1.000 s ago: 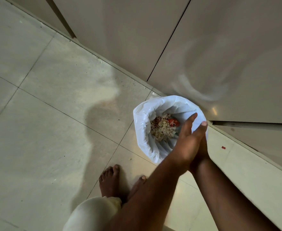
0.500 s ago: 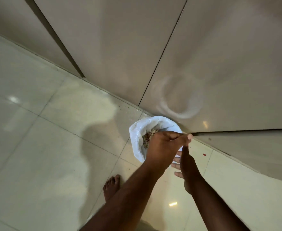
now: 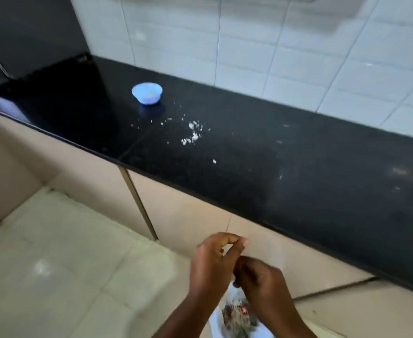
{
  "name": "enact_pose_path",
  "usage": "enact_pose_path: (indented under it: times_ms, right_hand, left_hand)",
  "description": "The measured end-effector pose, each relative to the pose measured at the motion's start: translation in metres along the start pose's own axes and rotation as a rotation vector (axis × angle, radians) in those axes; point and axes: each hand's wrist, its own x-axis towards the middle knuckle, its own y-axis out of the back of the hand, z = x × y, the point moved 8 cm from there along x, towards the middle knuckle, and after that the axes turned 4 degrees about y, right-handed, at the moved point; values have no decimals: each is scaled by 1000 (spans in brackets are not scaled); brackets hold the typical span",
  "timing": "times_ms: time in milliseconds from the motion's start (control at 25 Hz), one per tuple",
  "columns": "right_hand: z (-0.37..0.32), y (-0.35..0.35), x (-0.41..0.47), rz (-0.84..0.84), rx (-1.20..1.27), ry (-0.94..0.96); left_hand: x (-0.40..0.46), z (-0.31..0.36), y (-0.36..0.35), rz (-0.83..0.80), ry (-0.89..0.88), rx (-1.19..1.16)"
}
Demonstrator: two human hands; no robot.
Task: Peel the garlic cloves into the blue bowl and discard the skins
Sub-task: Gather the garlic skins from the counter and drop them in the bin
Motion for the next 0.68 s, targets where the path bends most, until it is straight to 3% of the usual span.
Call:
enact_pose_path:
  times_ms: [120,240,320,400,520,680]
  right_hand:
    - [-65,33,43,189,9,155]
    - [-95,27,95,189,-200,218]
    - [-94,12,132,175,-469,157]
    - [-85,-6,165,149,-614,-30]
    - [-97,-34,213,200,-741,-231]
    - [-139,-90,273,236,-736,-244]
  left_hand:
    - [29,34,49,92,-65,-25]
    - [74,42,104,182,-96,40]
    - [115,37,150,251,-149,182]
    - [170,29,199,278,-160,343]
    - [258,5,277,316,-60,539]
    - [331,-25,346,348,68,735]
